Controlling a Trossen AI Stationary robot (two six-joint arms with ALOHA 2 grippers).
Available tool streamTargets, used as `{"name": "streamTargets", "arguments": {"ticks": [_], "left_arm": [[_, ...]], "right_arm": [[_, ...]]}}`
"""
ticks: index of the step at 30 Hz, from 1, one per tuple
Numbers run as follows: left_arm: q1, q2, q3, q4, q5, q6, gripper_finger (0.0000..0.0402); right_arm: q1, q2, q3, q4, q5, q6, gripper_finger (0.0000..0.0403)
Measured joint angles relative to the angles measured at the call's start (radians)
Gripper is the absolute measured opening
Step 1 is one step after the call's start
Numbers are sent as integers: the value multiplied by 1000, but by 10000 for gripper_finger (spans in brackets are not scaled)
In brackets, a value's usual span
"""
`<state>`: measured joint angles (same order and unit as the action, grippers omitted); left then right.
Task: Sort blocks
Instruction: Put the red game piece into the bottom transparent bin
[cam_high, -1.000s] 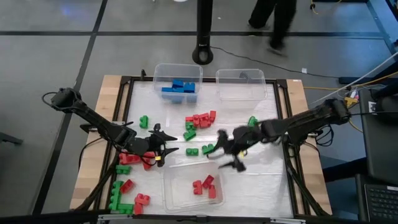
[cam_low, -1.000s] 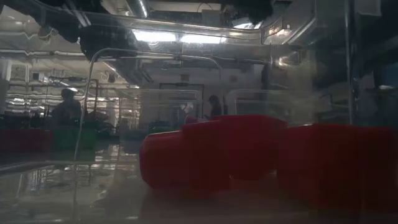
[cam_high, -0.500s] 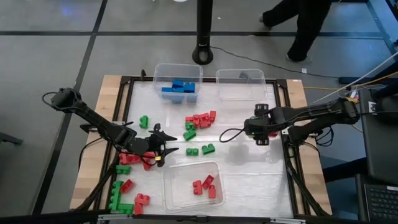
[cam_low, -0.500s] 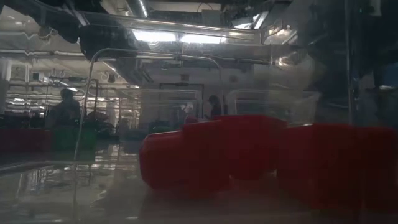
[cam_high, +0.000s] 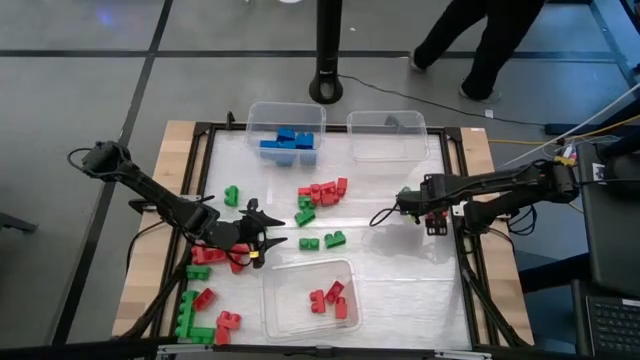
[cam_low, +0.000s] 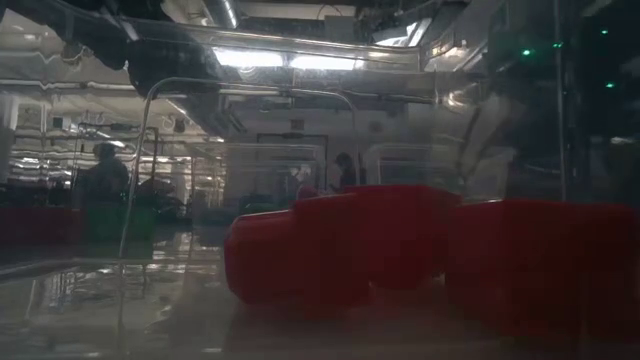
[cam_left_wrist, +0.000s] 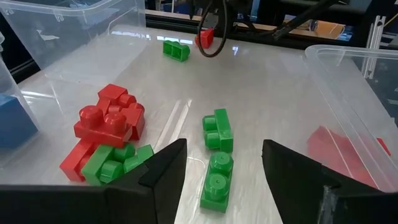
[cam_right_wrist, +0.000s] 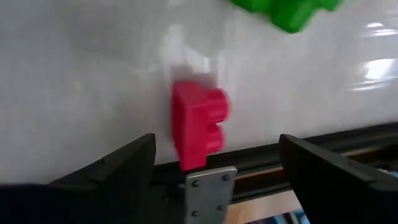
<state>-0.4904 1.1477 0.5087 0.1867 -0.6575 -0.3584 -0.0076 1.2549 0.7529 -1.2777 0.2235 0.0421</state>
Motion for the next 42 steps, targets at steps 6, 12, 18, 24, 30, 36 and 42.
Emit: {"name": "streamTargets", "arguments": {"ticks": [6,12,18,24,30,36,42], "left_arm": [[0,0,0,0,0,-1,198],[0,0,0,-3,0,-1,198],[0,0,0,-4,0,2,198],[0,0,1,-4,0,1,198],[0,0,0,-4,0,0,198],[0,0,0,-4,0,2,198],[0,0,0,-4,0,2,198]], "right_arm": [[-2,14,-19,26,45,11,340],[-8,50,-81,76,46,-7,340],[-8,85,-110,135,76,-6,340],[-8,133,-110,157,111,14,311],[-8,172,-113,167,125,14,215],[-8,177,-113,169,117,6,98],[-6,177,-111,170,119,6,11]]}}
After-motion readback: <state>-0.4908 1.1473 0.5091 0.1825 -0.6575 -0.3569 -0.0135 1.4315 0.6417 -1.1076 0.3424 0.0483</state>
